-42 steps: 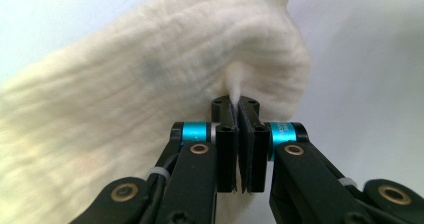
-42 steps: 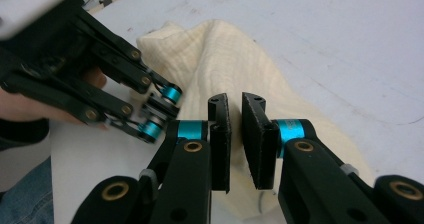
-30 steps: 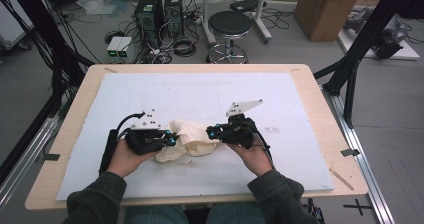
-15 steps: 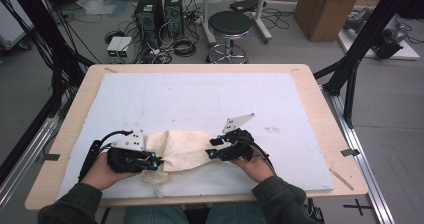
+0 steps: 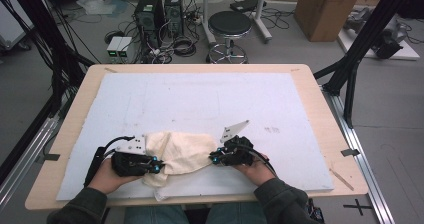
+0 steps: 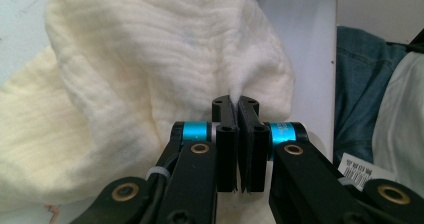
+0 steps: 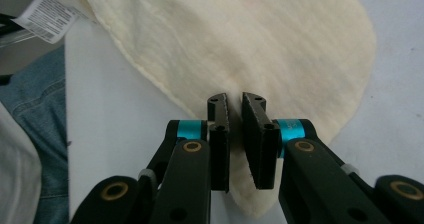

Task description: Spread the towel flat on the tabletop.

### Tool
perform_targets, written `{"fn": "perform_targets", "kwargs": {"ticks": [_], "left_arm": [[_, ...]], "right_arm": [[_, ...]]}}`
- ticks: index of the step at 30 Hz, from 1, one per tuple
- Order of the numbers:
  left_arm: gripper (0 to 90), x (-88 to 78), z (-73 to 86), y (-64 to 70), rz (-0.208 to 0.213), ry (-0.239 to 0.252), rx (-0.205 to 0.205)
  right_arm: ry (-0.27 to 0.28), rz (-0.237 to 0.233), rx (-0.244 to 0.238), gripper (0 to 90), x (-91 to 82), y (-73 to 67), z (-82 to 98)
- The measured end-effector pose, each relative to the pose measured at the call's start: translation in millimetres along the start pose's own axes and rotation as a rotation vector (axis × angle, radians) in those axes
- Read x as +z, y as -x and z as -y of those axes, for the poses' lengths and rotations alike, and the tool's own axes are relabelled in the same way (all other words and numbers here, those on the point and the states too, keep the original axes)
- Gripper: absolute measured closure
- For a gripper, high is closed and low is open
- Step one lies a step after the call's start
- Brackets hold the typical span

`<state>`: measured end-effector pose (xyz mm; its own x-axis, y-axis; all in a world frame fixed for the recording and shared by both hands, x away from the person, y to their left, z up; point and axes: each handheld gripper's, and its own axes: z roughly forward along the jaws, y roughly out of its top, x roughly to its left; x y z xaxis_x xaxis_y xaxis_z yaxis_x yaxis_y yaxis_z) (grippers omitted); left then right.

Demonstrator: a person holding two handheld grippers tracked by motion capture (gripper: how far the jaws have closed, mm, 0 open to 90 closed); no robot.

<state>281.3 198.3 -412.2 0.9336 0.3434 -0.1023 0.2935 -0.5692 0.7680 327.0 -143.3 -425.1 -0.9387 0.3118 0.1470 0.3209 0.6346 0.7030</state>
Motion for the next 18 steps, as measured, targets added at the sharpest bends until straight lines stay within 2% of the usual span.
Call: {"fn": "perform_targets", "kwargs": {"ticks": [5, 11, 15, 18], "left_arm": [[86.5, -4.1, -3.7, 5.7, 0.007, 0.032, 0.005], [86.5, -4.3, -3.3, 17.0, 0.021, 0.011, 0.036], [86.5, -1.9, 0.4, 22.9, 0.034, -0.012, 0.044], [83.9, 0.9, 4.7, 23.0, 0.044, -0.003, 0.025]], "right_arm": [[0.017, 0.011, -0.017, 81.6, -16.4, -13.1, -0.3], [0.021, -0.018, -0.034, 81.3, -30.5, -39.1, 10.1], [-0.01, -0.059, -0.041, 80.9, -25.9, -59.8, 19.6], [-0.047, -0.077, -0.052, 77.6, -15.8, -68.4, 24.1]]}}
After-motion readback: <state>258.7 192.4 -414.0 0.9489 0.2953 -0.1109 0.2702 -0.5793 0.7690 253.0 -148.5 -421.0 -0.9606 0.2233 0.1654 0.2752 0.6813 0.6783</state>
